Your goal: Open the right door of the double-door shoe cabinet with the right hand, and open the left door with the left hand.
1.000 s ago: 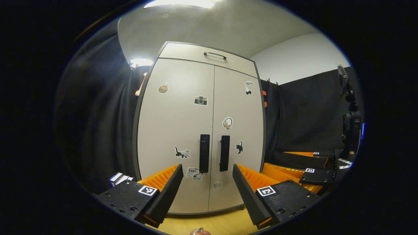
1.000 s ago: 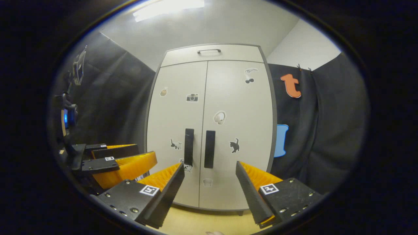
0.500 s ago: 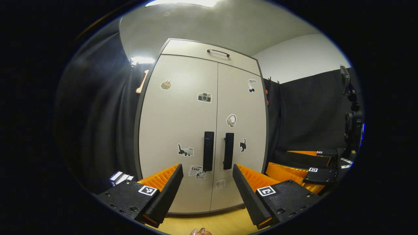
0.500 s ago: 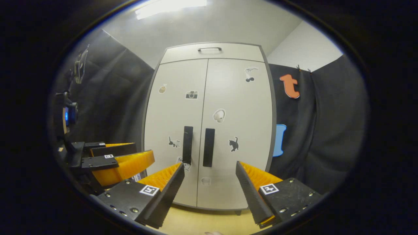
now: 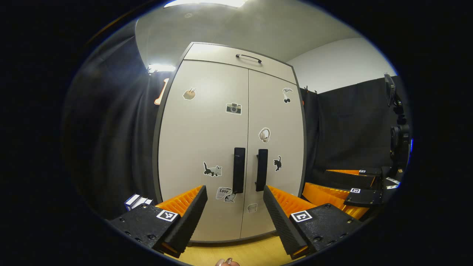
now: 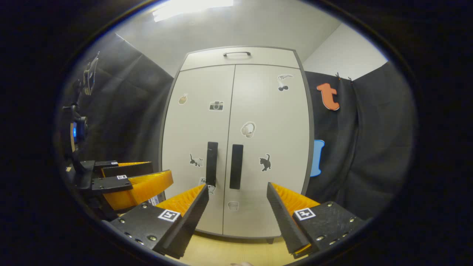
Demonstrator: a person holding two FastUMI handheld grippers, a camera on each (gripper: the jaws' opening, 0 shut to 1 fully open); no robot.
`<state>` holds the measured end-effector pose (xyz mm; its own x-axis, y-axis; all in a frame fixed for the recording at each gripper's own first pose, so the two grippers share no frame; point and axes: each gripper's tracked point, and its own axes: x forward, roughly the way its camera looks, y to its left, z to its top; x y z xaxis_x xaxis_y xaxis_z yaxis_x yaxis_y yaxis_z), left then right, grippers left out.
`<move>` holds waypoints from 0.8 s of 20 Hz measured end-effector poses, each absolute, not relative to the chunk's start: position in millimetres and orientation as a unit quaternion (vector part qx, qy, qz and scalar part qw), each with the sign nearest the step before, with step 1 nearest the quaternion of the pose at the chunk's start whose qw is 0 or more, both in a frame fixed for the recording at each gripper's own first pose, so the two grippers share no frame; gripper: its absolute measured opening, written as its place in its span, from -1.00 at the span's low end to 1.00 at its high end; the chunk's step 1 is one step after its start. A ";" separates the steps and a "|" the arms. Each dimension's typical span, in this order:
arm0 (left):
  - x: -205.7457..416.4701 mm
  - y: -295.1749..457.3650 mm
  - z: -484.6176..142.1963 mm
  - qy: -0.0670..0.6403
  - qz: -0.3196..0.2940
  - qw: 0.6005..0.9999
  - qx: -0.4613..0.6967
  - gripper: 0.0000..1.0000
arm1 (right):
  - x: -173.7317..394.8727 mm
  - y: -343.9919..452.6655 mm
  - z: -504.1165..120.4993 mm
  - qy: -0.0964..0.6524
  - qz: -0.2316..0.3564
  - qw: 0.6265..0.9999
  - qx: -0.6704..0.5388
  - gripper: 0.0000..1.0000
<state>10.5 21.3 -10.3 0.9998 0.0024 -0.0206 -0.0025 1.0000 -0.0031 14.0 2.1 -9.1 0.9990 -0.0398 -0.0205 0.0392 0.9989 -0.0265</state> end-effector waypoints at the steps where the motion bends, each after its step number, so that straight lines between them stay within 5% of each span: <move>1: 11.0 21.7 -10.2 0.010 0.001 1.000 -0.001 0.90 | 15.9 1.3 -8.7 0.010 -0.021 1.000 -0.013 0.93; 16: 16.7 34.5 -12.4 0.011 0.004 1.000 -0.001 0.90 | 74.0 8.0 -11.9 0.007 -0.015 1.000 -0.008 0.93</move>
<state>16.7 34.5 -12.4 0.9997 0.0072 -0.0217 -0.0072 1.0000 -0.0013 74.0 8.0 -11.9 0.9995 -0.0291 -0.0130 0.0289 0.9995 -0.0158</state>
